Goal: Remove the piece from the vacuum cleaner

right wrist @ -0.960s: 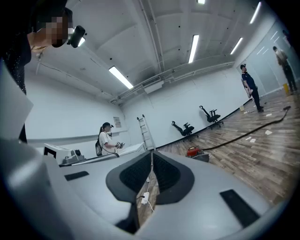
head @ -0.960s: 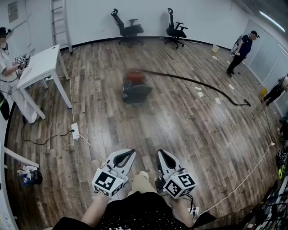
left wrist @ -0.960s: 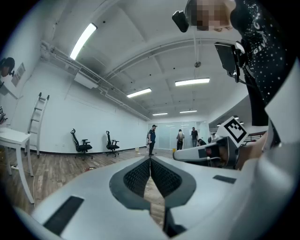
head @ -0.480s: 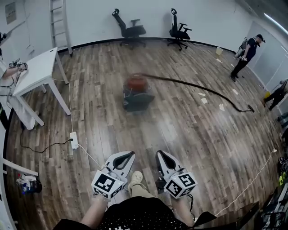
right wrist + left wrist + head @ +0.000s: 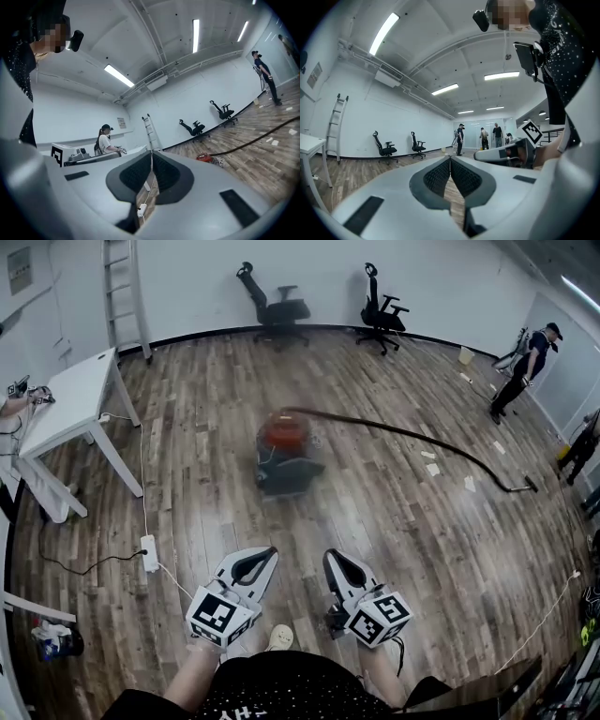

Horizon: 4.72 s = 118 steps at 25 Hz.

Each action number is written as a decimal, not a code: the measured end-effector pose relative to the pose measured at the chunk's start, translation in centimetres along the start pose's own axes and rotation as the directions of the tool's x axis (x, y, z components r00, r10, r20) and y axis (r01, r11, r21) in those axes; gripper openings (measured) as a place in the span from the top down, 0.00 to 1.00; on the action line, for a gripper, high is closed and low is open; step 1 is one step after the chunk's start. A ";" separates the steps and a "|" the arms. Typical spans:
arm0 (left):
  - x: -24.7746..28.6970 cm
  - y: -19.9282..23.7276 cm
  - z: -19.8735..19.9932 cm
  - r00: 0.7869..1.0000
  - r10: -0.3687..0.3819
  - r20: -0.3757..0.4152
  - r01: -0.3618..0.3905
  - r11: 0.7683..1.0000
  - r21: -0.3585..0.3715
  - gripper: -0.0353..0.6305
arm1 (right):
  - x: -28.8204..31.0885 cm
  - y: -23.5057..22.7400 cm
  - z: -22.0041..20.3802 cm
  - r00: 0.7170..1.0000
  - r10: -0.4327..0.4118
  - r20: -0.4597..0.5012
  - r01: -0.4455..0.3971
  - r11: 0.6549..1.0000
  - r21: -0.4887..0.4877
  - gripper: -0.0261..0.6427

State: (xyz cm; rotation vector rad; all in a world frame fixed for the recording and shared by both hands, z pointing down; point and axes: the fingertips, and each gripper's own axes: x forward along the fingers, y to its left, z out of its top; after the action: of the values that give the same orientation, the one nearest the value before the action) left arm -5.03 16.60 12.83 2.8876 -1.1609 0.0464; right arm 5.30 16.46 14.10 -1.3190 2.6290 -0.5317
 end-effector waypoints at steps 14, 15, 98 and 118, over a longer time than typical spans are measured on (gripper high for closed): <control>5.1 4.2 -2.7 0.996 -0.021 -0.086 0.019 1.000 -0.018 0.93 | 3.7 -6.6 -0.1 0.997 -0.079 0.020 0.077 0.992 0.097 0.94; 5.6 4.7 -3.0 0.996 -0.019 -0.092 0.017 1.000 -0.026 0.93 | 4.1 -7.1 -0.3 0.996 -0.085 0.011 0.084 0.992 0.096 0.94; 48.6 42.2 -53.8 0.998 0.035 -0.056 -0.024 0.982 0.187 0.90 | 44.5 -68.5 -33.4 0.990 -0.113 -0.084 0.093 0.972 -0.215 0.89; 43.7 42.0 -54.2 0.987 0.153 0.057 -0.149 0.986 -0.074 0.85 | 40.5 -67.1 -34.4 0.996 -0.082 0.029 0.082 0.997 0.000 0.74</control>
State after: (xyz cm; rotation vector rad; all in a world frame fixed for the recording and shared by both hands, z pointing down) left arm -3.52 -41.87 69.37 2.7548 -1.3620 -0.0802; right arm 20.97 -44.35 72.21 -1.4298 2.5615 -0.5177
